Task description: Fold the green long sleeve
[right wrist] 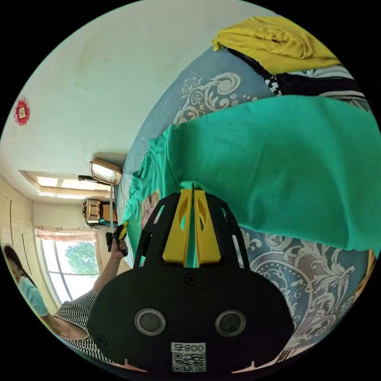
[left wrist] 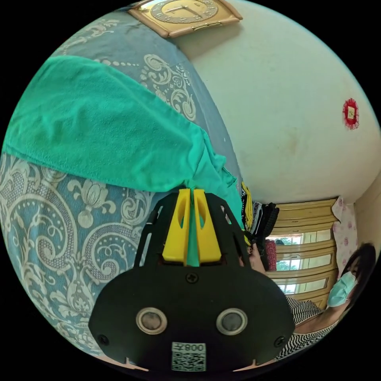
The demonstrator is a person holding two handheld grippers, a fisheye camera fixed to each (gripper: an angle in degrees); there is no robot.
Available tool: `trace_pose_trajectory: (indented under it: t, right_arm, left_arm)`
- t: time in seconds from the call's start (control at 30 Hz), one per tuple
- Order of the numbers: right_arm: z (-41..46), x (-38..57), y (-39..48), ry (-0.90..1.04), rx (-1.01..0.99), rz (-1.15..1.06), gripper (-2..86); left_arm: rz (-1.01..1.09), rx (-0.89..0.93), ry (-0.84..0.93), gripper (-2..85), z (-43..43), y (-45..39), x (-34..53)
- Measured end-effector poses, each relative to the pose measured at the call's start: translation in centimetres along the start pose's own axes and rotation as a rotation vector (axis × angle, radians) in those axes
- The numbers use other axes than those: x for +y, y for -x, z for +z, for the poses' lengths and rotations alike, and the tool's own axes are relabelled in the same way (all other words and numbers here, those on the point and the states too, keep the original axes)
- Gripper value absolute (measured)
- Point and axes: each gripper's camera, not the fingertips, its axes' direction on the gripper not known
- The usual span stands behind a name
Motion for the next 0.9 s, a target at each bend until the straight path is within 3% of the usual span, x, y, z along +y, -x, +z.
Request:
trace_pose_trajectory:
  t: [0.2,0.47,0.63,0.9]
  right_arm:
    - [-2.2,-2.7,-1.9,-0.014,0.077,-0.023,0.6]
    - [-1.5,-2.1,-2.2,0.053,0.071,-0.055,2.2]
    - [-0.1,-4.4,4.7,0.005,0.189,-0.252,5.4]
    - [11.5,-16.2,17.9,0.037,0.405,-0.534,5.9]
  left_arm:
    - [0.050,-0.116,0.075,2.2,0.5,-1.2,-1.4]
    - [0.128,-0.170,-0.018,4.9,-2.8,-3.5,-1.3]
    - [0.311,-0.272,0.038,7.4,0.0,-8.9,-5.2]
    - [0.622,-0.410,0.225,7.8,12.9,-19.2,-11.6]
